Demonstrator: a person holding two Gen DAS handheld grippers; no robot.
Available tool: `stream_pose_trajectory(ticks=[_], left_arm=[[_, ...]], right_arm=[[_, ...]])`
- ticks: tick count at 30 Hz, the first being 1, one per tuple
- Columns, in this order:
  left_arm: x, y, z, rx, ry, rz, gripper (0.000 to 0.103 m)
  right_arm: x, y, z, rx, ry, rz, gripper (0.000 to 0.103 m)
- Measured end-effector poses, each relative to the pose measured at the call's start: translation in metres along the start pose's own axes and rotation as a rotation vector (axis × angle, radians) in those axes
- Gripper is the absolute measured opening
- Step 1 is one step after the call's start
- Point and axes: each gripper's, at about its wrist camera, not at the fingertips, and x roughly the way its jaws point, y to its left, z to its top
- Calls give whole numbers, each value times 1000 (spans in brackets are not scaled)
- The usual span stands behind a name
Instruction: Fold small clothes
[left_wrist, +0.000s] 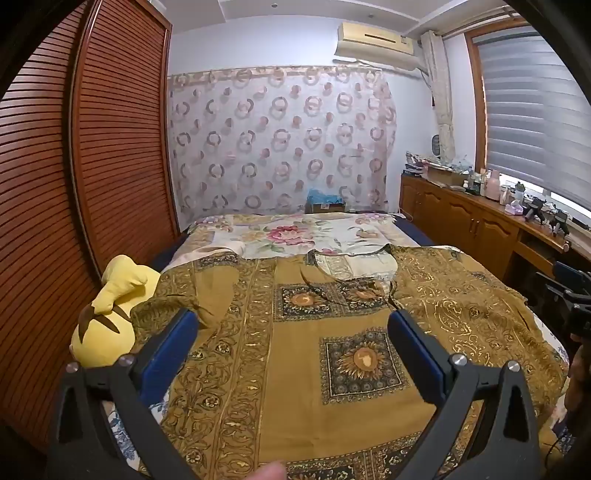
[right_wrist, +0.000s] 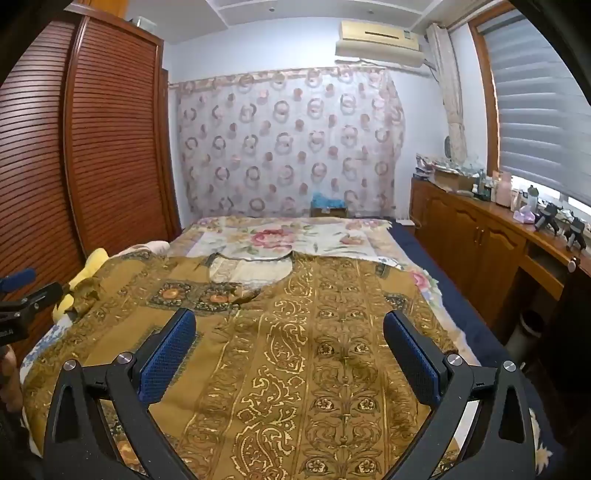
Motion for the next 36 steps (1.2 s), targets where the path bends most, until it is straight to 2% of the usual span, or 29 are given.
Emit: stream_pose_trajectory(ticks=[36], left_arm=[[5, 8, -5, -12, -5, -2, 103]], right_arm=[[6, 8, 1, 0, -11, -5, 103]])
